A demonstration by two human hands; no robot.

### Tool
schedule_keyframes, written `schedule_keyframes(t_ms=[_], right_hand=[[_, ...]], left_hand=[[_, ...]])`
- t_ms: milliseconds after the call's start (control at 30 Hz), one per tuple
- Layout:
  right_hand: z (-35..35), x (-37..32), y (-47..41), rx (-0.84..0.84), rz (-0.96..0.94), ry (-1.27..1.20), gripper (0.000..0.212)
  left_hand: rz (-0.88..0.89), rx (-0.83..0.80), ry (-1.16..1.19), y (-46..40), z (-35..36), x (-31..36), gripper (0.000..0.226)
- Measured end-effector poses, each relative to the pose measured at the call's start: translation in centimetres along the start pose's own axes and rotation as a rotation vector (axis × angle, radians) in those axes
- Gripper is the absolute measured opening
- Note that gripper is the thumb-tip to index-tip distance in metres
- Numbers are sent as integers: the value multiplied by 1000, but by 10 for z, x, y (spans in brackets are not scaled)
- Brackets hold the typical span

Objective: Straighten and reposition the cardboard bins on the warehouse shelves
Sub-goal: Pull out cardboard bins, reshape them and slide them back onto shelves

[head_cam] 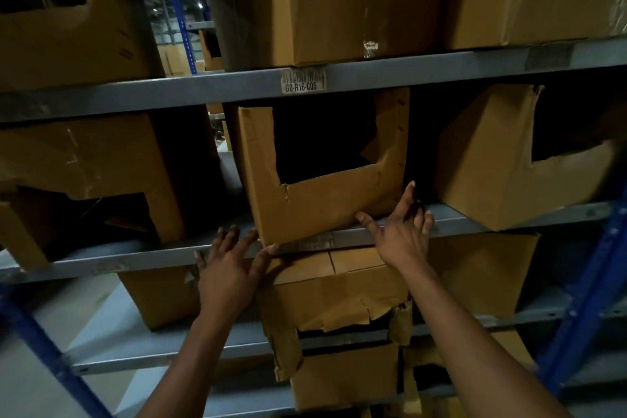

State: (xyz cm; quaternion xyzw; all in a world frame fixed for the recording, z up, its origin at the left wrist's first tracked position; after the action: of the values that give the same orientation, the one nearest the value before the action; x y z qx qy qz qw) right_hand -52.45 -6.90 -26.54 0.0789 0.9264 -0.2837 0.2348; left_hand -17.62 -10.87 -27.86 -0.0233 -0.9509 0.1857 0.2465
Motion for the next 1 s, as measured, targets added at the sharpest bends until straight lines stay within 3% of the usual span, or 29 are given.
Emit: schedule_keyframes(t_ms=[200, 500, 600, 700, 900, 1000], right_hand=[[3, -1, 8, 65, -86, 167, 101], [5, 7, 13, 85, -198, 179, 101], [3, 6, 17, 38, -160, 17, 104], [-12, -2, 35, 48, -28, -391, 106], [-27, -95, 91, 174, -136, -336, 65], [-8, -158, 106, 145, -180, -358, 52]], left_hand=[[-25, 46, 65, 2, 5, -3, 79], [-2, 21, 83, 0, 7, -10, 78], [2, -37, 117, 3, 5, -11, 80], [14, -124, 201, 17, -5, -14, 79], [-107, -197, 390, 65, -32, -86, 89], [-116, -172, 479, 77, -63, -139, 63]])
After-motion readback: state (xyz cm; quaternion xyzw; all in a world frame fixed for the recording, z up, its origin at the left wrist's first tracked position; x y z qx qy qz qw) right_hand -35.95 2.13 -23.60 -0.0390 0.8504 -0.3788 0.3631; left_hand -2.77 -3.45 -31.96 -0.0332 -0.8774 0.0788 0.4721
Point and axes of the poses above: each hand's wrist, its own y-axis away from the middle knuckle, its own z-axis out of the palm, x = y × z, the point moved 8 cm from there along -y, towards the middle knuckle, and after that the axes turned 12 degrees about -z, right-handed, at the moved point
